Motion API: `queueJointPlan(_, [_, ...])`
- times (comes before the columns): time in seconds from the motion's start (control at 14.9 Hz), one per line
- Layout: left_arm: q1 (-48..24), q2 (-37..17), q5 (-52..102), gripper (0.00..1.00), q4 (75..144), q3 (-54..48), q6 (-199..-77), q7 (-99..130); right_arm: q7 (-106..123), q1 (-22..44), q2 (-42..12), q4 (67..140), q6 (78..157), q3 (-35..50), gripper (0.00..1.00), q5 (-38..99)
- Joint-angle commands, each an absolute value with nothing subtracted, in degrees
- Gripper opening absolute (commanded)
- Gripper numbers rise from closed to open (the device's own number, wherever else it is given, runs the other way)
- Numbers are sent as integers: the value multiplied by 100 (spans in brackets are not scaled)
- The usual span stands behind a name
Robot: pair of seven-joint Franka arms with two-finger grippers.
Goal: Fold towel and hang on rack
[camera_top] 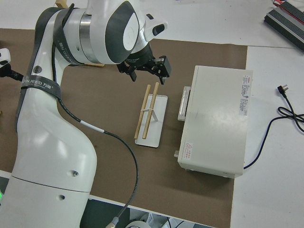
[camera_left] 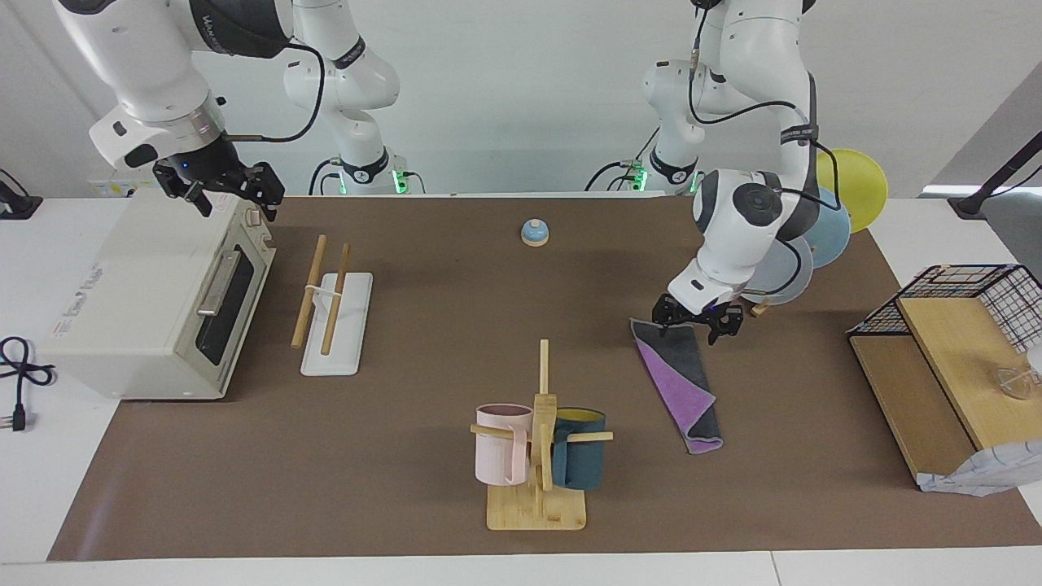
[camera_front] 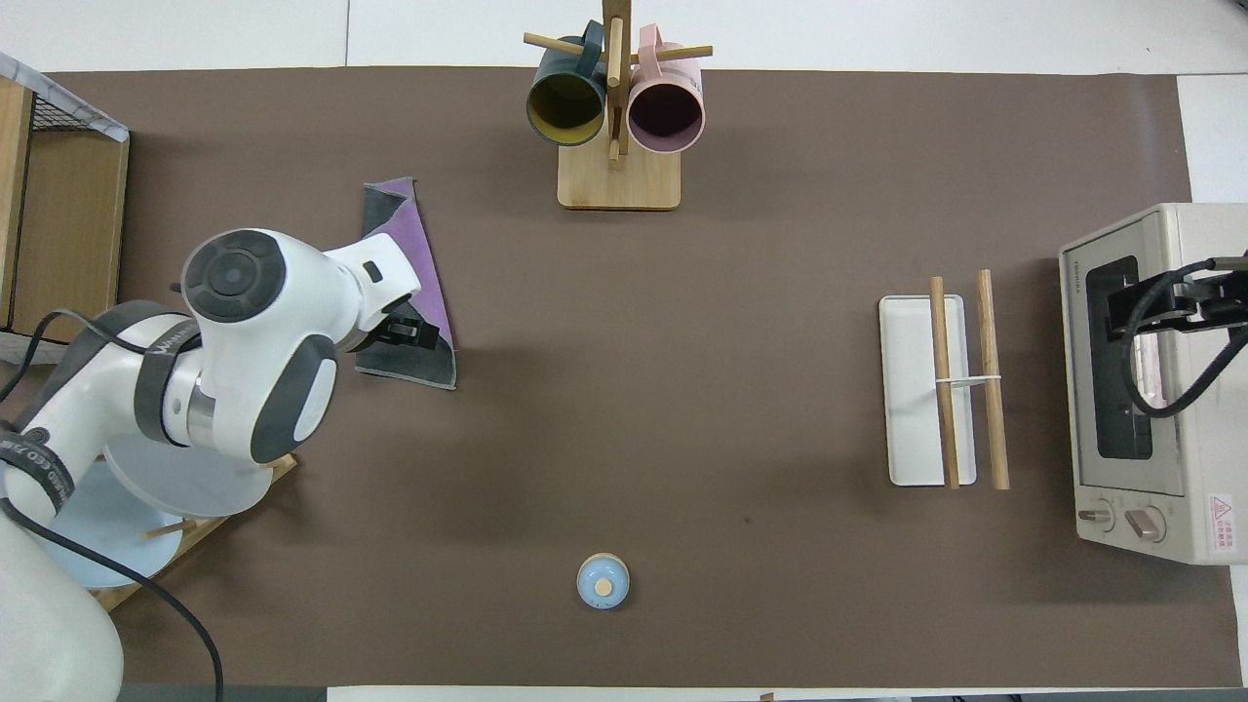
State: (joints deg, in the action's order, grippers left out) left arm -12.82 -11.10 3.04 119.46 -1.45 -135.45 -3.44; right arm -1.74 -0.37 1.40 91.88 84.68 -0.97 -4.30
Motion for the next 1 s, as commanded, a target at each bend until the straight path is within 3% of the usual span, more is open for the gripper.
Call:
queueJointPlan(0.0, [-1204, -1458, 492, 100, 11927, -202, -13956, -562, -114, -88, 211, 9272, 8525, -88, 100, -352])
queueJointPlan(0.2, [-1072, -1608, 763, 100, 11935, -202, -14027, -1079, -114, -97, 211, 9272, 8525, -88, 100, -352])
queueJointPlan(0.47, [-1063, -1678, 888, 89, 11953, -202, -13992, -1160, -114, -88, 211, 9272, 8525, -88, 100, -352])
queueJointPlan(0.54, [-1055, -1687, 914, 81, 11953, -211, -13992, -1160, -114, -97, 211, 9272, 8525, -88, 100, -352])
queueJointPlan(0.87, [-1028, -1687, 993, 9, 11962, -211, -13896, -1151, -114, -88, 211, 9272, 8525, -88, 100, -352])
queueJointPlan(0.94, [-1028, -1679, 993, 0, 11962, -202, -13843, -1134, -114, -88, 211, 9272, 8525, -88, 100, -352])
